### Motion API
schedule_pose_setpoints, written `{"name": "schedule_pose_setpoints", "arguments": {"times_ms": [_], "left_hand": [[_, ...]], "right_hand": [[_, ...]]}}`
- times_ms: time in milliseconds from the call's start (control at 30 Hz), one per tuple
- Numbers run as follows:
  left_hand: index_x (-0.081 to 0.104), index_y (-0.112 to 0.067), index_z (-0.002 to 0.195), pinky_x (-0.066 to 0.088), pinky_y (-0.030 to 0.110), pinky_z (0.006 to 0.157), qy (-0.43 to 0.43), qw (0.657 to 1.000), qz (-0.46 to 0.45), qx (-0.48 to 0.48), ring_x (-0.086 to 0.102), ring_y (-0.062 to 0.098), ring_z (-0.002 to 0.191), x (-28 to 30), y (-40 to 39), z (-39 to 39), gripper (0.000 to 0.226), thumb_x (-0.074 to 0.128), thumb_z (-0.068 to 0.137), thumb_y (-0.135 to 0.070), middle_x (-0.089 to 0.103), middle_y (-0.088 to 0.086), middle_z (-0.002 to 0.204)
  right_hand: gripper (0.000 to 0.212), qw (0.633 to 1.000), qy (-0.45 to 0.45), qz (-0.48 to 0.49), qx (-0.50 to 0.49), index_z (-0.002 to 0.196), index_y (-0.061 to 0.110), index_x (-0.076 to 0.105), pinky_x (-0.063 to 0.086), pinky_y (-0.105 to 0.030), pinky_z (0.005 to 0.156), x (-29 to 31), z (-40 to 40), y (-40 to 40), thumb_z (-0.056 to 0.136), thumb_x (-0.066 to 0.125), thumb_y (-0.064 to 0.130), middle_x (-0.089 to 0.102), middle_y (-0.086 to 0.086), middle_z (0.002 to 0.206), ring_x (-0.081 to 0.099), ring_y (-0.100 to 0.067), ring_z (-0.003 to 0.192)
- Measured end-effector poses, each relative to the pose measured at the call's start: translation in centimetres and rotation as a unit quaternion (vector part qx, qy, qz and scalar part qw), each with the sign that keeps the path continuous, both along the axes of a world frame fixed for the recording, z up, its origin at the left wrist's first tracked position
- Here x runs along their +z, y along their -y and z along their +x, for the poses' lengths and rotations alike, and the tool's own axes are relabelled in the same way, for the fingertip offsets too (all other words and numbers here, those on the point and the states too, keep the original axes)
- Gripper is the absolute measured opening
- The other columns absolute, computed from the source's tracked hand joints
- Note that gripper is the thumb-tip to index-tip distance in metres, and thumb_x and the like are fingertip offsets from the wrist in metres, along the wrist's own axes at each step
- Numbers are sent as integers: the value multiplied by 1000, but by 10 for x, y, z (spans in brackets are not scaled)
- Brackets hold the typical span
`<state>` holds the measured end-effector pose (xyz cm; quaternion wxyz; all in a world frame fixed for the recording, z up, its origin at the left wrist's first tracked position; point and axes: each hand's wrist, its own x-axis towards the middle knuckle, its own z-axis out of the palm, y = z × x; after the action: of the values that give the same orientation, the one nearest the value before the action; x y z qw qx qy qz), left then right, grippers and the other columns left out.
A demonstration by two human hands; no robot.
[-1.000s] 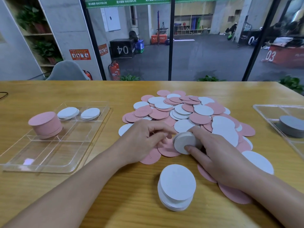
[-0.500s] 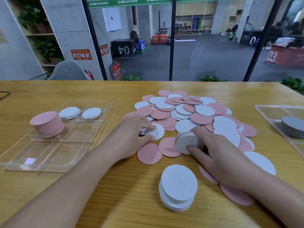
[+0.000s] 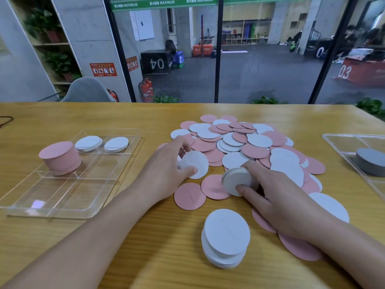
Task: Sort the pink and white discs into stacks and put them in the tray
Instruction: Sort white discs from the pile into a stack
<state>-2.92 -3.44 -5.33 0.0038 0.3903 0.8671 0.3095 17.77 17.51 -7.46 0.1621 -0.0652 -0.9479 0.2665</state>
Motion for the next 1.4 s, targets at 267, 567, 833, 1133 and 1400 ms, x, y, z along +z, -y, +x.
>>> {"name": "schedule_pose_setpoints", "arguments": {"times_ms": [267, 567, 833, 1133, 1400], "left_hand": [[79, -10, 92, 64, 30, 75, 212, 951, 222, -38, 79, 21, 81, 4, -1, 2, 29, 65, 111, -26, 79, 8, 90], [78, -30, 120, 63, 29, 86, 169, 965, 181, -87, 77, 16, 92, 6, 1, 5, 36, 82, 95, -4, 77, -6, 116], [81, -17, 100, 55, 33, 80, 143, 959, 190, -155, 67, 12, 87, 1, -8, 15, 9, 78, 100, -9, 78, -4, 97], [83, -23, 117, 59, 27, 91, 156, 960, 117, -200, 76, 11, 97, -9, -14, 26, 27, 61, 112, -9, 81, -10, 104], [69, -35, 137, 42, 32, 102, -21, 996, -62, 66, 51, 15, 131, 4, 15, -20, 38, 72, 102, -49, 63, -13, 129]], "right_hand": [[24, 1000, -3, -3, 7, 93, 29, 44, 41, -31, 64, 0, 1, 0, 105, 60, 42, 60, 13, 83, 55, -16, 77], [25, 1000, -1, -7, 4, 92, 29, 44, 43, -33, 65, 2, 1, 1, 105, 62, 41, 58, 8, 74, 55, -17, 75], [19, 1000, -15, -25, 3, 97, 39, 46, 40, -24, 63, 2, 2, 1, 106, 63, 38, 62, 26, 87, 57, -10, 77], [23, 1000, -10, 6, 11, 90, 32, 46, 43, -31, 68, 1, -1, 1, 106, 58, 41, 59, 15, 88, 55, -14, 81], [28, 1000, -9, 11, 11, 87, 33, 41, 40, -28, 65, -1, 0, -1, 107, 59, 41, 59, 17, 92, 54, -15, 80]]}}
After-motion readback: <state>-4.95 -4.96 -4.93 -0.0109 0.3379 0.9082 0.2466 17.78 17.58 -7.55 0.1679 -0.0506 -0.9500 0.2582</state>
